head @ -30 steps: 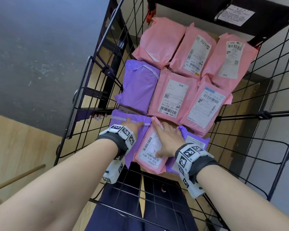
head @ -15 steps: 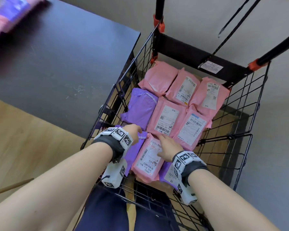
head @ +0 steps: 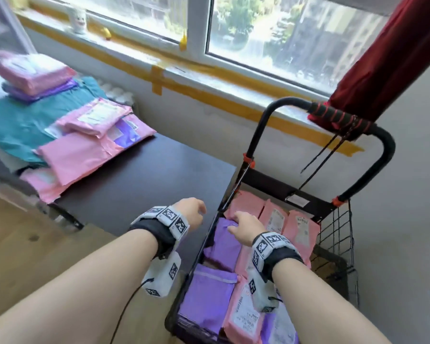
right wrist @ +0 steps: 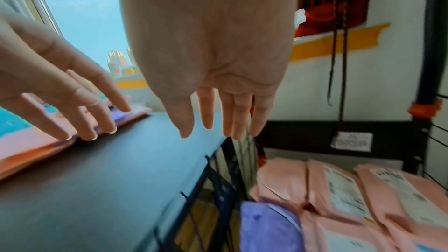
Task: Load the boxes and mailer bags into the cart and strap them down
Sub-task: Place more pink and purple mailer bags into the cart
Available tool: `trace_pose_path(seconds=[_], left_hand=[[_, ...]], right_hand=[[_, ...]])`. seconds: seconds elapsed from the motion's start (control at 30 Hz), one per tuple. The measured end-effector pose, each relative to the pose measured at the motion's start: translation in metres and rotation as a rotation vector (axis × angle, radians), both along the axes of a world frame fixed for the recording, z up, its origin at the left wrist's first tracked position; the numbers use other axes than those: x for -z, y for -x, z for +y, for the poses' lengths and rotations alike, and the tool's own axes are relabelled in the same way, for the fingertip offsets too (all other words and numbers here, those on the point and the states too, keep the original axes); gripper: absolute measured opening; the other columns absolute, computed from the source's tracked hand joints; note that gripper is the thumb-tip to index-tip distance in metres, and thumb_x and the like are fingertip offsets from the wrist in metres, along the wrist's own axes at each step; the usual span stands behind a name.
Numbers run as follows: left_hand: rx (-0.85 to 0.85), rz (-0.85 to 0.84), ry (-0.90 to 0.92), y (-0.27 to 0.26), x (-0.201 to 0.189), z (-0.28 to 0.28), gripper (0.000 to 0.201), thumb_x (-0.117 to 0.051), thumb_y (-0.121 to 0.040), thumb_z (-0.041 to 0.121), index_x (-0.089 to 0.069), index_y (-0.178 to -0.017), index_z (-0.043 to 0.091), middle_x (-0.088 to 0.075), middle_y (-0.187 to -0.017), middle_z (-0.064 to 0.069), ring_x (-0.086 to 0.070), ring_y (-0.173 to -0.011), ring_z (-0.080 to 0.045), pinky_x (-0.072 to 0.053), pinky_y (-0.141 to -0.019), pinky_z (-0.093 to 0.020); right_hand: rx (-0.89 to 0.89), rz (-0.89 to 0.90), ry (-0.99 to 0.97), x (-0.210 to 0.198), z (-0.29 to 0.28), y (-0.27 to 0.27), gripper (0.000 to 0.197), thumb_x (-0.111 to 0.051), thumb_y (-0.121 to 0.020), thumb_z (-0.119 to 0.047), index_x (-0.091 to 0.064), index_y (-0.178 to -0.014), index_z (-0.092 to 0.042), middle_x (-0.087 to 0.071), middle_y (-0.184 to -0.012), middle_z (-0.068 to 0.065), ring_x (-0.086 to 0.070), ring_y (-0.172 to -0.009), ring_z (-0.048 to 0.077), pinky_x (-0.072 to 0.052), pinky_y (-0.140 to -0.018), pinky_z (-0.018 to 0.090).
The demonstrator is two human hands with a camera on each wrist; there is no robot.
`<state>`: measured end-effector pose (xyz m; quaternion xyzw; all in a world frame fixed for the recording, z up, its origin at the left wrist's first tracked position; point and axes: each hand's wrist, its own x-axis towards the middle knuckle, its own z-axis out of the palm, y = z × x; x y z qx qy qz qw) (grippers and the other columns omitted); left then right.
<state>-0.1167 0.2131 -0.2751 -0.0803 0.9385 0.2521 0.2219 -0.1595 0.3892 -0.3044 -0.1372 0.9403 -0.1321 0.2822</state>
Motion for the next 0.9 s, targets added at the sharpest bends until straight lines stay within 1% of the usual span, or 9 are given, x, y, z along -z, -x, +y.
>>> trace_pose_path(seconds=[0.07, 0.2, 0.33, 0.47, 0.6, 0.7, 0.8, 0.87, 0.9], left_hand=[[-0.031, 0.050, 0.029, -0.012, -0.018, -0.047, 0.037, -0.047, -0.089, 0.010, -0.059, -0.122, 0.019, -0.062, -0.124, -0.003, -0.057, -0.116, -0.022, -0.042, -0.097, -0.028], [-0.040, 0.111, 0.066, -0.042, -0.050, -0.139, 0.035, -0.046, -0.090, 0.012, -0.060, -0.121, 0.019, -0.062, -0.124, -0.003, -0.057, -0.116, -0.022, -0.043, -0.100, -0.030], [-0.109, 0.201, 0.137, -0.069, -0.074, -0.230, 0.034, -0.046, -0.091, 0.011, -0.061, -0.121, 0.018, -0.060, -0.128, -0.005, -0.054, -0.119, -0.022, -0.039, -0.100, -0.027], [-0.204, 0.219, 0.154, -0.084, -0.086, -0.305, 0.035, -0.044, -0.093, 0.012, -0.060, -0.124, 0.017, -0.058, -0.131, -0.004, -0.052, -0.123, -0.022, -0.036, -0.102, -0.025], [-0.328, 0.203, 0.104, -0.080, -0.082, -0.362, 0.037, -0.043, -0.088, 0.007, -0.064, -0.117, 0.018, -0.059, -0.129, -0.005, -0.054, -0.119, -0.023, -0.040, -0.101, -0.028], [-0.366, 0.192, 0.081, -0.063, -0.071, -0.392, 0.037, -0.044, -0.087, 0.006, -0.064, -0.116, 0.018, -0.059, -0.128, -0.006, -0.054, -0.119, -0.023, -0.041, -0.101, -0.028], [-0.366, 0.181, 0.055, -0.035, -0.056, -0.417, 0.037, -0.043, -0.088, 0.007, -0.062, -0.119, 0.017, -0.058, -0.129, -0.007, -0.054, -0.119, -0.022, -0.041, -0.100, -0.026], [-0.351, 0.174, 0.045, -0.011, -0.045, -0.433, 0.037, -0.044, -0.089, 0.007, -0.060, -0.121, 0.016, -0.059, -0.129, -0.007, -0.054, -0.119, -0.023, -0.041, -0.099, -0.026], [-0.344, 0.169, 0.039, 0.003, -0.040, -0.440, 0.038, -0.045, -0.089, 0.007, -0.058, -0.123, 0.015, -0.058, -0.130, -0.007, -0.054, -0.119, -0.023, -0.041, -0.099, -0.026]], right_hand=[[0.025, 0.049, 0.028, -0.020, -0.045, -0.004, 0.037, -0.056, -0.091, -0.026, -0.056, -0.124, -0.009, -0.060, -0.126, 0.010, -0.054, -0.120, 0.027, -0.041, -0.096, 0.030], [0.066, 0.066, 0.087, -0.049, -0.144, -0.020, 0.042, -0.056, -0.092, -0.030, -0.053, -0.129, -0.011, -0.057, -0.130, 0.009, -0.053, -0.121, 0.025, -0.041, -0.100, 0.030], [0.048, 0.086, 0.148, -0.066, -0.238, -0.033, 0.041, -0.057, -0.090, -0.030, -0.055, -0.127, -0.013, -0.058, -0.130, 0.008, -0.053, -0.121, 0.025, -0.042, -0.100, 0.030], [0.023, 0.102, 0.188, -0.074, -0.308, -0.037, 0.041, -0.057, -0.089, -0.029, -0.055, -0.127, -0.012, -0.058, -0.130, 0.007, -0.054, -0.120, 0.023, -0.041, -0.099, 0.028], [0.026, 0.086, 0.251, -0.077, -0.353, -0.026, 0.037, -0.059, -0.089, -0.026, -0.058, -0.123, -0.010, -0.062, -0.124, 0.008, -0.057, -0.115, 0.024, -0.042, -0.097, 0.028], [0.065, 0.060, 0.343, -0.068, -0.376, -0.002, 0.037, -0.061, -0.088, -0.026, -0.060, -0.120, -0.007, -0.065, -0.118, 0.010, -0.060, -0.108, 0.024, -0.045, -0.095, 0.030], [0.161, 0.007, 0.449, -0.051, -0.396, 0.031, 0.043, -0.063, -0.088, -0.021, -0.054, -0.126, -0.004, -0.063, -0.117, 0.011, -0.059, -0.103, 0.022, -0.044, -0.091, 0.029], [0.250, -0.038, 0.528, -0.037, -0.409, 0.055, 0.047, -0.066, -0.086, -0.017, -0.051, -0.128, -0.001, -0.061, -0.106, 0.010, -0.056, -0.091, 0.020, -0.045, -0.085, 0.032], [0.291, -0.053, 0.555, -0.028, -0.415, 0.068, 0.049, -0.068, -0.085, -0.017, -0.050, -0.128, -0.001, -0.059, -0.102, 0.009, -0.055, -0.089, 0.020, -0.046, -0.085, 0.034]])
